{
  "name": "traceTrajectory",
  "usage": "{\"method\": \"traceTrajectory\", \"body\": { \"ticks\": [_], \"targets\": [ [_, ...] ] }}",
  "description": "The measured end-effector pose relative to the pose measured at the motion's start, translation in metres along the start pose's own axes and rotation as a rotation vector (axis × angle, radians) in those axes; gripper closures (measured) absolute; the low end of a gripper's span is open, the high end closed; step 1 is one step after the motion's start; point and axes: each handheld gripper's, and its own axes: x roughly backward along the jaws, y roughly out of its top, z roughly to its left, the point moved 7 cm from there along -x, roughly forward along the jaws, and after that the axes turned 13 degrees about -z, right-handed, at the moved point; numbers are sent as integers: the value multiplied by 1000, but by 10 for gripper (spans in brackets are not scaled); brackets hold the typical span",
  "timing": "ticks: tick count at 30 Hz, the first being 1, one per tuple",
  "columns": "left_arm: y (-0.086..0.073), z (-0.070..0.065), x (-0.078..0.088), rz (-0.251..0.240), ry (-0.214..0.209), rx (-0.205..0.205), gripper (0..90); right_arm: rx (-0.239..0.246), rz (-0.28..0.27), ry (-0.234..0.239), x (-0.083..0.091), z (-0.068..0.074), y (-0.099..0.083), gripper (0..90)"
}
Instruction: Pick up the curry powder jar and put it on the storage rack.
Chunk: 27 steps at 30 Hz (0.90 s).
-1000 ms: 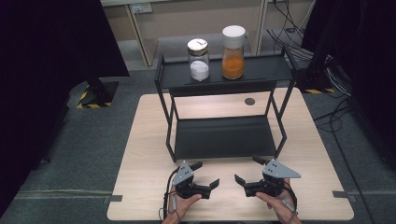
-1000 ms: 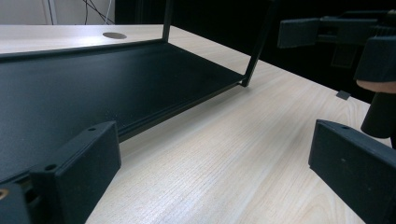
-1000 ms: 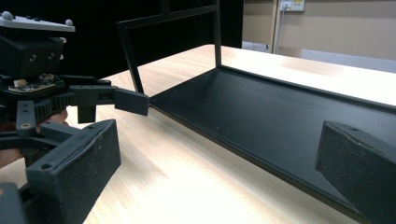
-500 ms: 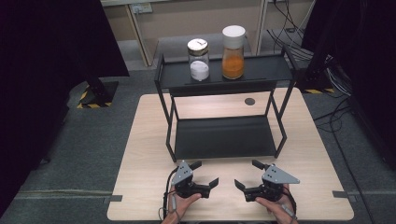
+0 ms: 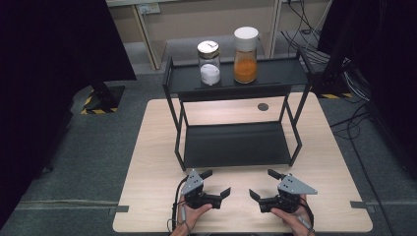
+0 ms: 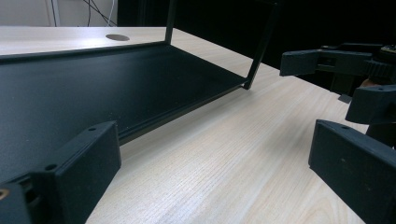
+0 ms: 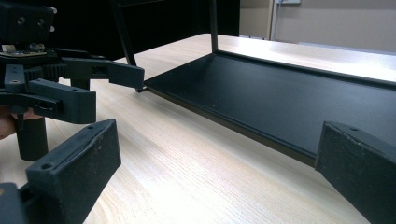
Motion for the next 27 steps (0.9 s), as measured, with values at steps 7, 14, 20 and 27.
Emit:
{"method": "traceTrajectory", "body": {
  "ticks": [7,14,20,27],
  "targets": [
    [0,1,1,-2,8,5,17,-12,-5,1,0,-2,0,3],
    [0,0,1,-1,4,1,17,-10,-9,2,1,-2,0,3],
    [0,0,1,-1,3,2,17,-12,-8,-6,1,-2,0,3],
    [-1,0,0,-1,6,3,18,-18,-9,-10,1,-2,-1,3]
  ]
}}
